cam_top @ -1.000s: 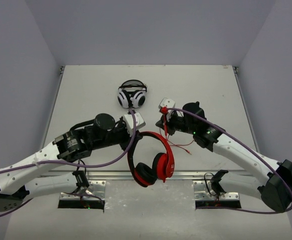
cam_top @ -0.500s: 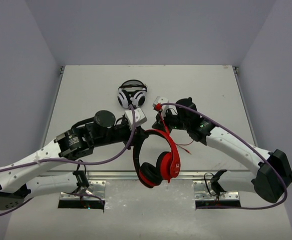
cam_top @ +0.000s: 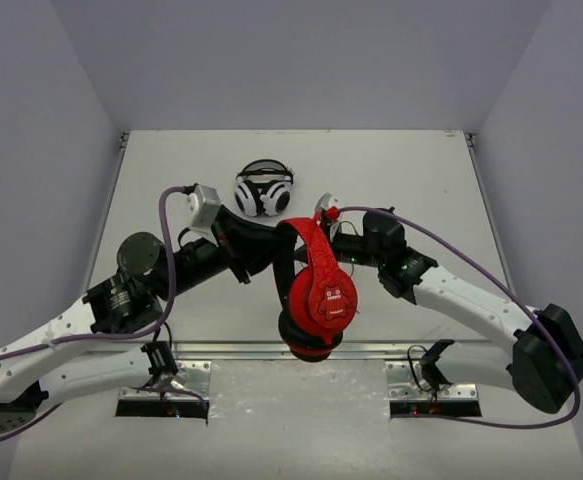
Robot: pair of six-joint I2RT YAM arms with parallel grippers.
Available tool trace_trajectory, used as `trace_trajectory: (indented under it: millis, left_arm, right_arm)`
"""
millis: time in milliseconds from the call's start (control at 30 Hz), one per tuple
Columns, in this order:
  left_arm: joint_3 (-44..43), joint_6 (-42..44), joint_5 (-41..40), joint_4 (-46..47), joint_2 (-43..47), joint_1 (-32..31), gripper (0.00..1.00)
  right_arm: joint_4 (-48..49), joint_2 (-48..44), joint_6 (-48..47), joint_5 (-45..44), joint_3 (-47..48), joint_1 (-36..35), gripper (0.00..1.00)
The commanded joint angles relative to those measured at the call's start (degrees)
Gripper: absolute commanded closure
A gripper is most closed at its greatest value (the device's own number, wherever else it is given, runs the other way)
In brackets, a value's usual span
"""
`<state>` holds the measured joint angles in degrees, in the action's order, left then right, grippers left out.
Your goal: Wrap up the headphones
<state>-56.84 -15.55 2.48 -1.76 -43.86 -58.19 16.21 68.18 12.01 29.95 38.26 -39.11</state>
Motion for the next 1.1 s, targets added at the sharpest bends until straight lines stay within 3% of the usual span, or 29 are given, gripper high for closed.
trace_trajectory:
  millis: [0, 133, 433, 633, 667, 800, 867, 1067]
  left_arm:
    - [0.41, -8.44, -6.6, 14.31, 0.79, -0.6, 1.0]
    - [0.77, -11.25, -17.22, 14.77, 1.23, -0.6, 1.0]
    - [-12.67, -9.15, -46.73, -2.33, -9.82, -0.52, 1.0]
    - [-18.3, -8.26, -55.55, -6.12, -15.02, 2.19, 1.0]
    - [-19.26, -8.7, -55.31, -7.72, -15.64, 2.21, 1.0]
    - [-21.99, -13.09, -46.0, -12.56, -18.18, 15.96, 1.0]
    - [-23.05, -13.1, -43.8, -13.53, -19.59, 19.76, 1.0]
    - [-23.85, -16.26, -41.33, -13.71, -24.43, 24.09, 1.0]
  right_arm:
    - [14.51, -0.77, 6.44, 4.23, -2.13, 0.18, 0.99]
    - [22.98, -0.16, 11.62, 6.16, -5.82, 0.18, 0.99]
    - [31.08, 1.08, 15.32, 6.61, -13.2, 0.09, 0.99]
    - [31.87, -0.94, 14.45, 5.29, -16.45, 0.09, 0.99]
    - [31.87, -1.47, 14.44, 5.29, -16.9, 0.09, 0.99]
    - [28.82, -4.72, 11.82, 3.45, -18.75, -1.22, 0.99]
    - [26.17, -5.87, 10.49, 3.18, -18.66, -2.45, 0.99]
    - [23.53, -5.61, 9.61, 5.82, -17.17, -3.16, 0.99]
